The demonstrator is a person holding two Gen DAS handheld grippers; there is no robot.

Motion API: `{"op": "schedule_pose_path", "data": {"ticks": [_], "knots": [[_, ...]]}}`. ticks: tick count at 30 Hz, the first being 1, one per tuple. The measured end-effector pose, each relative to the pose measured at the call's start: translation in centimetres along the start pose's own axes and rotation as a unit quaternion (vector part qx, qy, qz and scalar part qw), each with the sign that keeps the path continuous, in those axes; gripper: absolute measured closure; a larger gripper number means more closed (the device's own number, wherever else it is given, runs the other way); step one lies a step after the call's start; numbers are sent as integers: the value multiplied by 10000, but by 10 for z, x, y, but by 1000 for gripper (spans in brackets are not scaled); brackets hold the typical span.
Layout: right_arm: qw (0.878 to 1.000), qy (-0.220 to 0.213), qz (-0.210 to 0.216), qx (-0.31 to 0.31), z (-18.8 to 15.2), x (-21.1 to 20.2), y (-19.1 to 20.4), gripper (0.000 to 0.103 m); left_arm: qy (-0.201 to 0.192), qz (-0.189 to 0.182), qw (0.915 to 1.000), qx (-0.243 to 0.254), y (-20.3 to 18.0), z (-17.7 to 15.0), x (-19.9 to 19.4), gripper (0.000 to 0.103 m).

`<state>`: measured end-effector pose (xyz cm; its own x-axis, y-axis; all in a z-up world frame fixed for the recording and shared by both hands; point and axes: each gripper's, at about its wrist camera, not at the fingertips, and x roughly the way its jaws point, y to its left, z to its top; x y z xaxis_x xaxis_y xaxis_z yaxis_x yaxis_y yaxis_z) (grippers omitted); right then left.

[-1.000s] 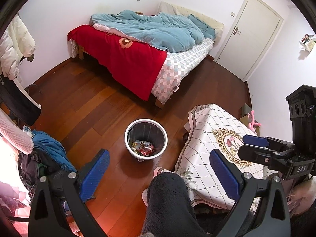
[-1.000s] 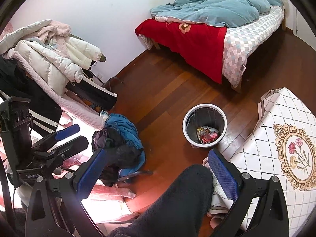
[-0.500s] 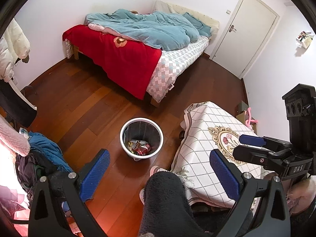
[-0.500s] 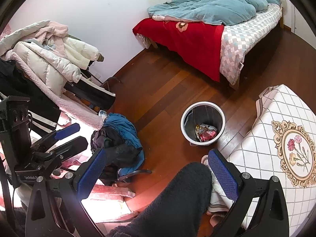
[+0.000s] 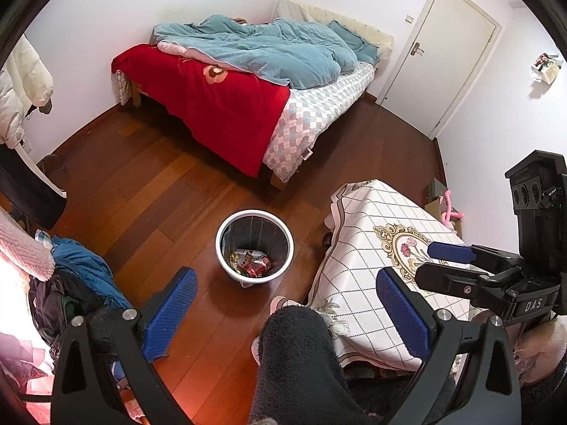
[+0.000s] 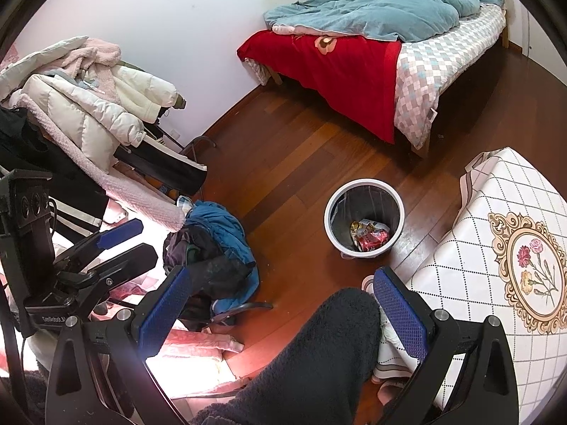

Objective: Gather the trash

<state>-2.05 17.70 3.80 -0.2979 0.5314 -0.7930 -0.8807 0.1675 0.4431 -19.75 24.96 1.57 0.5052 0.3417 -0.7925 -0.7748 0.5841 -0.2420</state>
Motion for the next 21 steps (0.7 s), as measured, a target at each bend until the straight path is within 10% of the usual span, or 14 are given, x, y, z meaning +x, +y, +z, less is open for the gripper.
{"op": "schedule_pose_path", "data": {"ticks": [21], "knots": [[10000, 60, 7, -56, 7, 11, 8, 0, -28, 75, 10000, -36, 8, -3, -4, 0]]}}
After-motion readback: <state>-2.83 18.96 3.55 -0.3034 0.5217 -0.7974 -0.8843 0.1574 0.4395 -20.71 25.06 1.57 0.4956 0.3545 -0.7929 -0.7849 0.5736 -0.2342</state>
